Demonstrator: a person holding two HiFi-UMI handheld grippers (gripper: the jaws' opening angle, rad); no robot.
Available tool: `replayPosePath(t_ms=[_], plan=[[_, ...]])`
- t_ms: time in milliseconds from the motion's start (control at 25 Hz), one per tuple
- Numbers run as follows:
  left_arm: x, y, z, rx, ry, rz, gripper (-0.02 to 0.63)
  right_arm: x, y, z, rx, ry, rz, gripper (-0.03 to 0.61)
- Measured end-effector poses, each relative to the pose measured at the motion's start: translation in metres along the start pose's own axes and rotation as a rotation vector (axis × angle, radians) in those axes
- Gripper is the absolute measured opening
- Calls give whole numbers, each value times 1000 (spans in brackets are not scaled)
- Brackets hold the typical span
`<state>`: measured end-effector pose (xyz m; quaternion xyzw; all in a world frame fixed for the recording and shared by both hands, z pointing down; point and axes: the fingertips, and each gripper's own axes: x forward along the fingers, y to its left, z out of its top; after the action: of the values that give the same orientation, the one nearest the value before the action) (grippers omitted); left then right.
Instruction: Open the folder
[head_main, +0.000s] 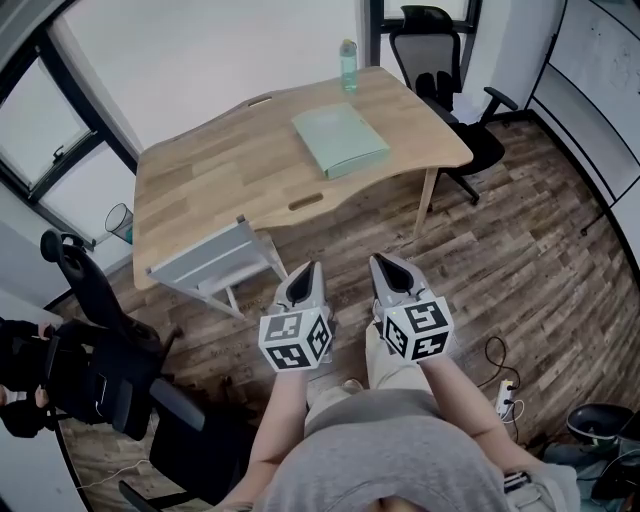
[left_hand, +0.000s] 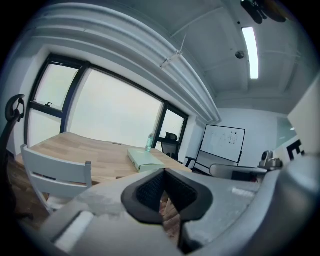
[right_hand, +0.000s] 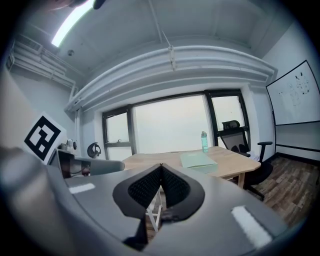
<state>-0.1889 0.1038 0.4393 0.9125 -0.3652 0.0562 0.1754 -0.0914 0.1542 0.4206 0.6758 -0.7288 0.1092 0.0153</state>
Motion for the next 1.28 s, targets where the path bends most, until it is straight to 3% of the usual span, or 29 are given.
replayPosePath(t_ms=[320,840,1280], plan=[[62,24,18,-11,-11,48,3,69,-36,14,-16,-9,60,-5],[200,44,48,-11,-11,66,3,181,-147,50,-33,6,77,-5],[299,59,59,-21,33,149,3,262,-226,77,-61,36,148,-5]])
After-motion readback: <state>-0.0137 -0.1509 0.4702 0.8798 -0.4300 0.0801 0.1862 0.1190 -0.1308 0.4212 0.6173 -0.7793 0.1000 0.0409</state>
